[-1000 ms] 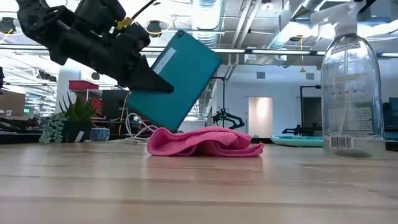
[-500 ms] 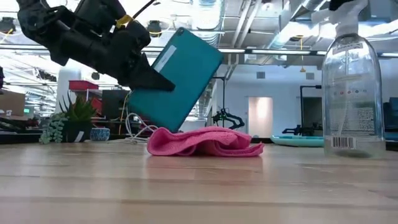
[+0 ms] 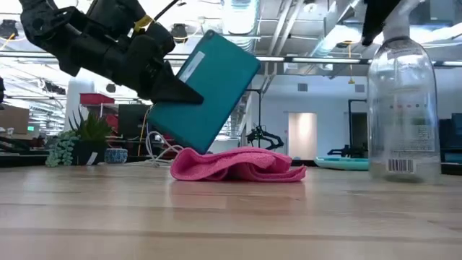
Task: Apply microfiber cloth
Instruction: Spray the back of the cellphone using the spray bottle
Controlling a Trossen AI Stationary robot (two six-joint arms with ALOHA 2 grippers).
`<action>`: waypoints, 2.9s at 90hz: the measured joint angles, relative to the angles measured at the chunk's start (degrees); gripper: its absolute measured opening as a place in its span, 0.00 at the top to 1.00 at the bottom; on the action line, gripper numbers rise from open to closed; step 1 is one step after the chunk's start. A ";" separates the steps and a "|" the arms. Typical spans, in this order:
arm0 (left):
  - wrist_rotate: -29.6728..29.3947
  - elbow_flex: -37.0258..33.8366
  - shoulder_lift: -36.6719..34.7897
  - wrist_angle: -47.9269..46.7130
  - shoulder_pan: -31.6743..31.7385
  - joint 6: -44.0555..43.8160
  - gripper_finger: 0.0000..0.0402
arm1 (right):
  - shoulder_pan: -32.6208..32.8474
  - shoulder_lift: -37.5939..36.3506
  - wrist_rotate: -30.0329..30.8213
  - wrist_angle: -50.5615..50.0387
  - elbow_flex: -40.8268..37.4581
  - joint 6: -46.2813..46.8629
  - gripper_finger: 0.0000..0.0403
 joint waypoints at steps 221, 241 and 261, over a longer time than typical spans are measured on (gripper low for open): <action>-0.37 0.98 9.89 19.92 -1.70 0.52 0.98 | 9.83 11.31 2.15 4.38 26.30 3.06 0.53; -0.41 1.02 5.85 17.08 -1.62 0.49 0.98 | 14.82 11.06 1.52 7.18 27.45 -6.17 0.54; -0.60 1.03 4.90 14.19 -1.33 0.25 0.98 | 21.14 6.84 6.72 4.16 27.45 2.64 0.54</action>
